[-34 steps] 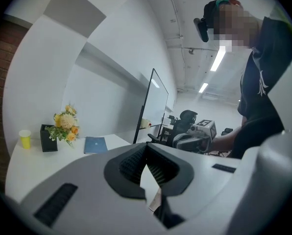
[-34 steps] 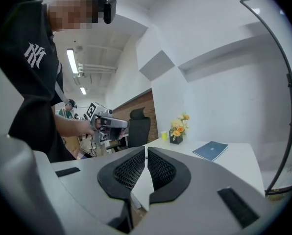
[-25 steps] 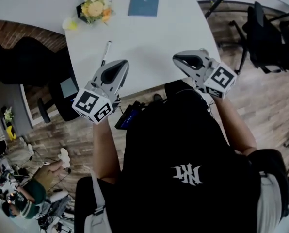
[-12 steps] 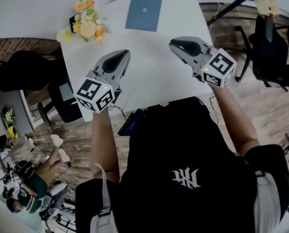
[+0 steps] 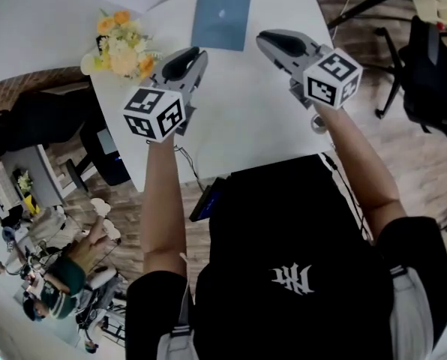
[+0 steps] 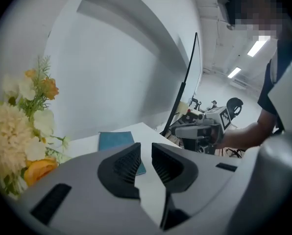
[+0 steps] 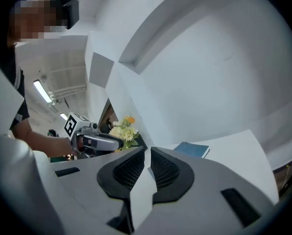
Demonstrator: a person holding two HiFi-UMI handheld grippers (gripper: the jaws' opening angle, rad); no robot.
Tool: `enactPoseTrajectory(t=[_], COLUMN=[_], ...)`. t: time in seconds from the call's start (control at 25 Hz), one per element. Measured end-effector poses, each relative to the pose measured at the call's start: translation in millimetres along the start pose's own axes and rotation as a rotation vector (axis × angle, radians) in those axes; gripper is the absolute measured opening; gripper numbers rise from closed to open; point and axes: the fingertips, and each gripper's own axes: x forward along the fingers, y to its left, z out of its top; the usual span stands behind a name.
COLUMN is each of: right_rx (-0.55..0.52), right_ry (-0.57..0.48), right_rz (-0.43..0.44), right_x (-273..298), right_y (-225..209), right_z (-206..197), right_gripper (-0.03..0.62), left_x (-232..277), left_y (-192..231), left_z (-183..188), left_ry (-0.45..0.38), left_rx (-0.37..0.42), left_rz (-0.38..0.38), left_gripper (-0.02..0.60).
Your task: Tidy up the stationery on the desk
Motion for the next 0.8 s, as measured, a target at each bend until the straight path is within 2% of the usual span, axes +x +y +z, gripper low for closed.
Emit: enactPoseTrajectory(t=[0.12, 0.2, 0.24, 0.48, 0.64, 0.8], right_rx=[0.045, 0.079, 0.098, 0.309, 0.381, 0.471], right_ry=[-0.005, 0.011, 0.022, 0.075, 0.097, 0.135], right_rz=[-0.014, -0.029, -0.041, -0.183, -0.236, -0.297], right_x=[13, 25, 32, 59, 59, 83], right_y=[-14, -26, -32, -79, -94, -108], right_z=[-6, -13, -16, -42, -42, -63], right_gripper=[0.070, 0.182, 0.192, 0.198, 0.198, 0.198], left_x=[19, 34, 42, 85, 104, 115], left_y=[17, 28, 36, 79, 89, 130], left_z=[1, 0, 0, -18, -22, -47], left_ry=[0.017, 0.036, 0.049, 0.157, 0.212, 0.265], left_rx=[-0.023, -0.028, -0.027, -0.054, -0.057, -0.106], left_rz=[0.037, 0.054, 0.063, 0.126, 0.171, 0.222], left_gripper=[0.074, 0.078, 0.080, 0.106, 0.129, 0.129])
